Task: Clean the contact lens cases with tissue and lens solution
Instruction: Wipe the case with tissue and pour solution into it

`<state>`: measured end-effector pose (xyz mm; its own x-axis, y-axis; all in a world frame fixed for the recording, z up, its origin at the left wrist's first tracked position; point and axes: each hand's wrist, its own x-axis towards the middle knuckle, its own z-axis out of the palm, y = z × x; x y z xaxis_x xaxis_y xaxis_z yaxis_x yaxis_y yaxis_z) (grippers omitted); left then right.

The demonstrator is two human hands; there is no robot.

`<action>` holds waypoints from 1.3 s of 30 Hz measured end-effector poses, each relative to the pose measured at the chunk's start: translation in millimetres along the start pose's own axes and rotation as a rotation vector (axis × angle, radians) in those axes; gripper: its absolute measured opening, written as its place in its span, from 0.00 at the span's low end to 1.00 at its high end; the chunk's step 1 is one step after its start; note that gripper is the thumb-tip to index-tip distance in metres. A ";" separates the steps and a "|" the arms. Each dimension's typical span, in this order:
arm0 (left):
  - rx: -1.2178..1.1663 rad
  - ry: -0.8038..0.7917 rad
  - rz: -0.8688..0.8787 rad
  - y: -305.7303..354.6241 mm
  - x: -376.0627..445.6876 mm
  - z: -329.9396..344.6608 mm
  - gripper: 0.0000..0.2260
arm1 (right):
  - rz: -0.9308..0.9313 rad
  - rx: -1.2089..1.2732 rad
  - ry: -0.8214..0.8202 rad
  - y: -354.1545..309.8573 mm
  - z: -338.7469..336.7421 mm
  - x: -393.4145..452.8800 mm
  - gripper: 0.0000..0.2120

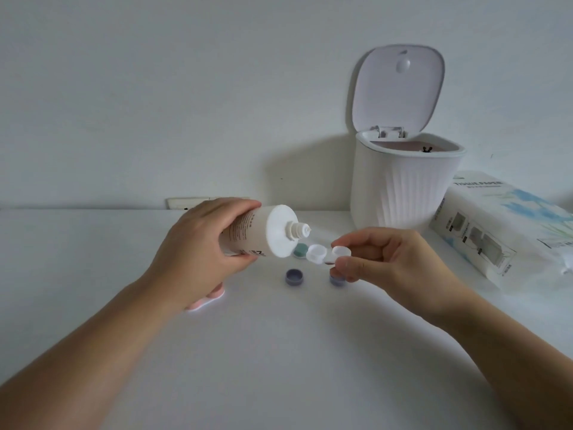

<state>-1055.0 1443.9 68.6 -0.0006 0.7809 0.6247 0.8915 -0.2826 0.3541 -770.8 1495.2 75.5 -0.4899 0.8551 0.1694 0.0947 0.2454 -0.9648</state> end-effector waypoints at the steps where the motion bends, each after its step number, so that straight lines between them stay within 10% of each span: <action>1: 0.011 0.009 0.020 0.0 0.5 0.8 0.31 | 0.000 -0.009 0.004 -0.5 0.4 -0.6 0.10; 39: 0.089 0.050 0.223 -0.5 8.4 4.3 0.31 | -0.038 -0.051 -0.037 0.4 7.3 -3.6 0.14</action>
<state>-1053.5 1453.0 70.6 0.1800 0.6758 0.7148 0.9087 -0.3925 0.1423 -775.3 1488.9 73.0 -0.5254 0.8276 0.1975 0.1192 0.3014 -0.9460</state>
